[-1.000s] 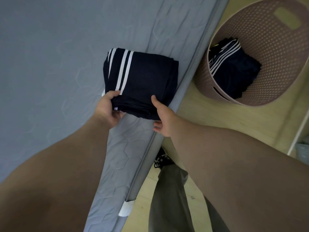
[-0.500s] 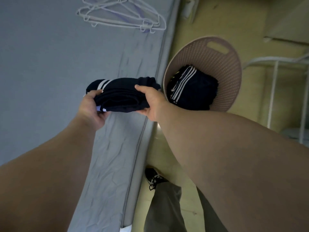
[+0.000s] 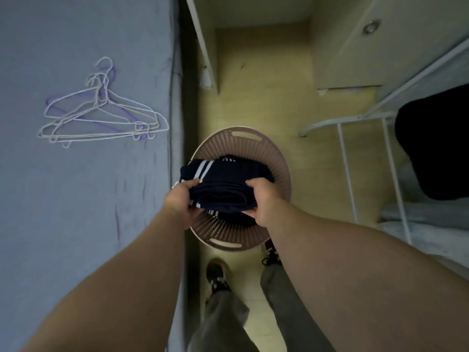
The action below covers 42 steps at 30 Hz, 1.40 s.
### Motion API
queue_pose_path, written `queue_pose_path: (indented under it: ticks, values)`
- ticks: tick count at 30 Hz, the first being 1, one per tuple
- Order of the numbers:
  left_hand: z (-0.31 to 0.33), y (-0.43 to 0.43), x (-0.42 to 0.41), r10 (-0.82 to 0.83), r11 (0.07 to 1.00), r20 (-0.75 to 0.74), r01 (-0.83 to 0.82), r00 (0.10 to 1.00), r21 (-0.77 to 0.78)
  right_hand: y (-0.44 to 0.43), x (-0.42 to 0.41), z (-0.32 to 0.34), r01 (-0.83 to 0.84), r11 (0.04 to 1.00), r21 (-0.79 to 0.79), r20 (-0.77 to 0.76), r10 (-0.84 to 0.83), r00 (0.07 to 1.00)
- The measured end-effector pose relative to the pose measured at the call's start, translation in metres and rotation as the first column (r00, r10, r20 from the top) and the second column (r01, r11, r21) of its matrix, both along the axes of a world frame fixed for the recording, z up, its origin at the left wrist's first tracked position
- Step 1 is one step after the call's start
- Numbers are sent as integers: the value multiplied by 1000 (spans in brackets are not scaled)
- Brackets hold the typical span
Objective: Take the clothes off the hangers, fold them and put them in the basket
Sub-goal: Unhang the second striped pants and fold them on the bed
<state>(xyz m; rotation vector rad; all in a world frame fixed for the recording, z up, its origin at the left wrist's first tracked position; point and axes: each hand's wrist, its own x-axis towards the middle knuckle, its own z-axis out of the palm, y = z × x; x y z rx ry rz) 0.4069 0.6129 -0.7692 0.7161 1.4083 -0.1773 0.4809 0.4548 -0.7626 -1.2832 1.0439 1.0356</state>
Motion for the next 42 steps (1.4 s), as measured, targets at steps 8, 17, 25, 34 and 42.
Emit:
queue_pose_path:
  ticks: [8, 17, 25, 34, 42]
  values:
    - [-99, -4, 23, -147, 984, -79, 138, 986, -112, -26, 18, -92, 67, 993, -100, 15, -66, 998]
    - [-211, -16, 33, -577, -512, -815, 753, 55, 414, -15, 1, -240, -617, 499, -609, -105, 720, 686]
    - [-271, -14, 87, -155, -985, -851, 150, -502, 91, 7, 31, -265, -611, -258, -748, -153, 963, -220]
    - [-349, 23, 79, -195, -976, -765, 198, -614, 90, 7, 32, -337, -642, -392, -659, -232, 918, -323]
    - [-347, 5, 92, -121, -979, -707, 203, -697, -32, 7, 33, -342, -632, -428, -646, -255, 901, -350]
